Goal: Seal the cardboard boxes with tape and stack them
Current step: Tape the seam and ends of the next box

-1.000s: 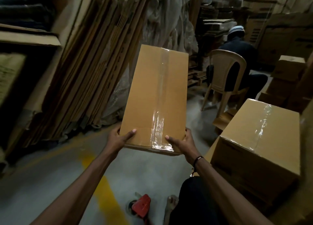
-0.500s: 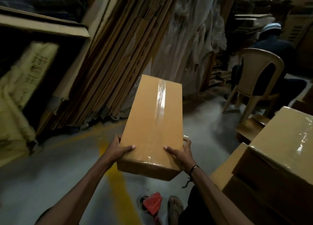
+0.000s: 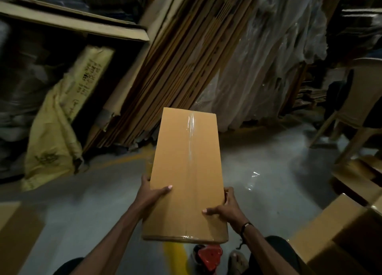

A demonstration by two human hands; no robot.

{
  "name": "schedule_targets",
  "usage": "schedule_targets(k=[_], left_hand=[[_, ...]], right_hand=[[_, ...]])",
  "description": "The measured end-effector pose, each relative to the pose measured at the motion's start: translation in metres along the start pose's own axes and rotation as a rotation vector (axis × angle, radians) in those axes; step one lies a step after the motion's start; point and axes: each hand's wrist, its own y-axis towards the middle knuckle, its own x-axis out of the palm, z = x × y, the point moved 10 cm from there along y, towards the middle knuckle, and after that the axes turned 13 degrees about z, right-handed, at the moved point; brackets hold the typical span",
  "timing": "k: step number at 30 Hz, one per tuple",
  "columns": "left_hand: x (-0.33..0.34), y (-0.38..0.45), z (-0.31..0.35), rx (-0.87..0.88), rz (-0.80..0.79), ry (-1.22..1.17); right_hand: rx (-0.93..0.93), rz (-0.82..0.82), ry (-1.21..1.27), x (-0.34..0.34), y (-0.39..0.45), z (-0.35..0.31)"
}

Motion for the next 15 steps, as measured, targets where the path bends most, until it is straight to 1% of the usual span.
schedule_targets(k=[2, 5, 8, 11, 15], left_hand=[[-0.004, 0.001, -0.010, -0.021, -0.015, -0.045], [-0.018, 0.009, -0.022, -0.044, 0.016, -0.050], [-0.031, 0.017, -0.031, -0.034, 0.043, -0.066], [-0.041, 0.024, -0.037, 0.005, 0.039, -0.044], [-0.042, 0.039, -0.048, 0.114, -0.046, 0.077]], right_hand=[[0.007, 0.024, 0.015, 0.010, 0.006, -0.003], [0.020, 0.073, 0.050, 0.022, 0.020, -0.018], [0.010, 0.073, 0.044, 0.034, 0.040, -0.031], [-0.011, 0.014, -0.047, 0.053, 0.060, -0.042], [-0.161, -0.082, -0.151, 0.079, 0.067, -0.043]])
